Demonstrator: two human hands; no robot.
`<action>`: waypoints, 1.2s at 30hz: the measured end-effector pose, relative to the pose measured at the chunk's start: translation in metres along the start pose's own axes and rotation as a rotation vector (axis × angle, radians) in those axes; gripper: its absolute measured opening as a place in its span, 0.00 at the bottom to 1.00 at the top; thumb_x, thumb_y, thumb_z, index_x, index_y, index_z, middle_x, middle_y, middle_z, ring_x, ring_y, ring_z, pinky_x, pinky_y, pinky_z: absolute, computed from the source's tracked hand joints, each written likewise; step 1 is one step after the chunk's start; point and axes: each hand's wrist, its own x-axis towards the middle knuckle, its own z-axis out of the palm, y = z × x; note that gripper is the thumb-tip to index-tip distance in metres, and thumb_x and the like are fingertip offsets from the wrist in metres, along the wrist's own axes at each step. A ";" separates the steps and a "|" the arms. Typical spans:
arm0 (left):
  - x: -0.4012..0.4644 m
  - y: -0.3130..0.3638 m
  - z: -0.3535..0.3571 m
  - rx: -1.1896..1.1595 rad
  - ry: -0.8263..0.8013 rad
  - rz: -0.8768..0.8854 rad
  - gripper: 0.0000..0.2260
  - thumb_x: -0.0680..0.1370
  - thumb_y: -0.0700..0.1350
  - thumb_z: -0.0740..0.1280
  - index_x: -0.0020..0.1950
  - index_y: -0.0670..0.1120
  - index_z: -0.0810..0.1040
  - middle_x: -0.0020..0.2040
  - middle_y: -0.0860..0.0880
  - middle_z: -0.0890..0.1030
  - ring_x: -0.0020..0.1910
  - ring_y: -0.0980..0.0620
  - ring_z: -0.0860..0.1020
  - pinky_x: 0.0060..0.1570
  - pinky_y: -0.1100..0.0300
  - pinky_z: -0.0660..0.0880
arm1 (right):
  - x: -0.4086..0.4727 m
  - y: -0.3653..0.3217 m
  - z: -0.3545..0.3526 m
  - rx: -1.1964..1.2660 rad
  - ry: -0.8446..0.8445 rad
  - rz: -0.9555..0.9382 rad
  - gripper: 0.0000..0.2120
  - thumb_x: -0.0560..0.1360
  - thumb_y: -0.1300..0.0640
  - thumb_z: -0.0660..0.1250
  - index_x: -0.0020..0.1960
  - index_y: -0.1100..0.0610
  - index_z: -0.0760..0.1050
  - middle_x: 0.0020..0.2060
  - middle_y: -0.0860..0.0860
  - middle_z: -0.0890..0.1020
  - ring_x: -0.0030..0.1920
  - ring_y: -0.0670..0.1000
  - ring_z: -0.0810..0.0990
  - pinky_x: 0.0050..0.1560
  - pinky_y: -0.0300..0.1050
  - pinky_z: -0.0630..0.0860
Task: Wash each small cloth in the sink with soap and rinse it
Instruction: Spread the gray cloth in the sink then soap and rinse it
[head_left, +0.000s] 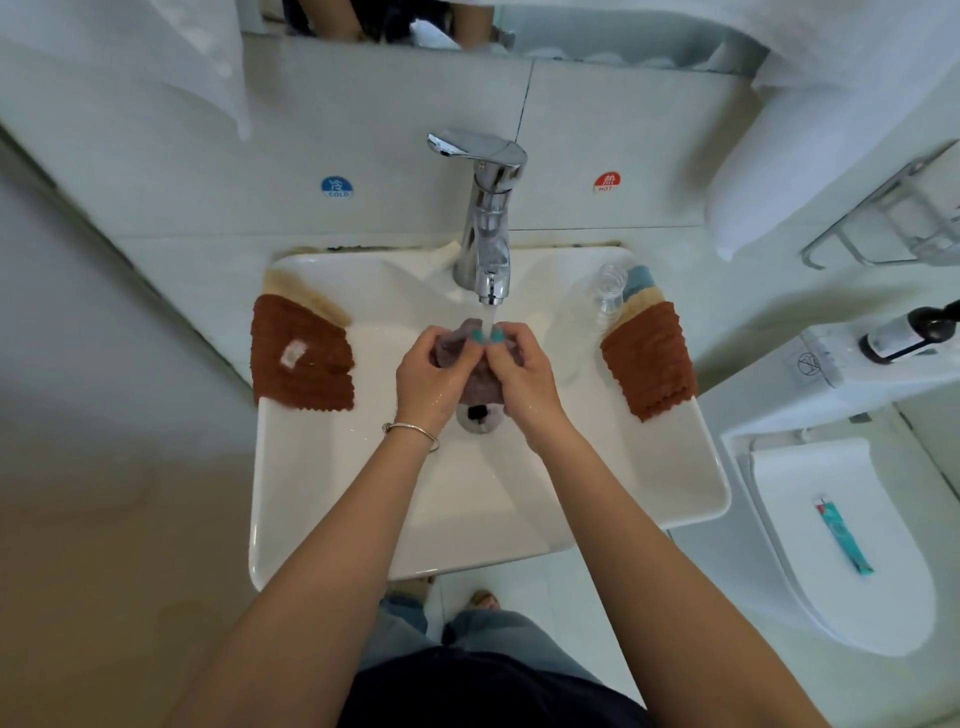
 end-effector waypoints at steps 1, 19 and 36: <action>0.001 0.001 0.004 -0.007 -0.014 -0.004 0.13 0.76 0.52 0.71 0.41 0.44 0.73 0.35 0.54 0.74 0.34 0.60 0.72 0.39 0.65 0.68 | 0.001 0.001 -0.002 -0.001 0.004 -0.004 0.05 0.81 0.53 0.61 0.47 0.49 0.74 0.42 0.46 0.79 0.46 0.47 0.79 0.54 0.53 0.77; 0.005 0.004 0.032 -0.101 0.178 0.007 0.09 0.81 0.55 0.60 0.41 0.56 0.69 0.38 0.56 0.78 0.38 0.58 0.76 0.40 0.63 0.72 | 0.006 0.000 0.030 -0.207 0.179 -0.156 0.10 0.79 0.43 0.62 0.46 0.49 0.72 0.36 0.42 0.79 0.40 0.41 0.78 0.46 0.46 0.77; 0.012 0.021 0.034 -0.005 0.215 -0.071 0.22 0.82 0.47 0.60 0.28 0.44 0.65 0.25 0.50 0.69 0.26 0.55 0.65 0.33 0.59 0.65 | 0.020 -0.019 0.019 -0.935 0.102 -0.139 0.13 0.84 0.53 0.54 0.45 0.58 0.70 0.37 0.55 0.79 0.39 0.56 0.78 0.37 0.46 0.69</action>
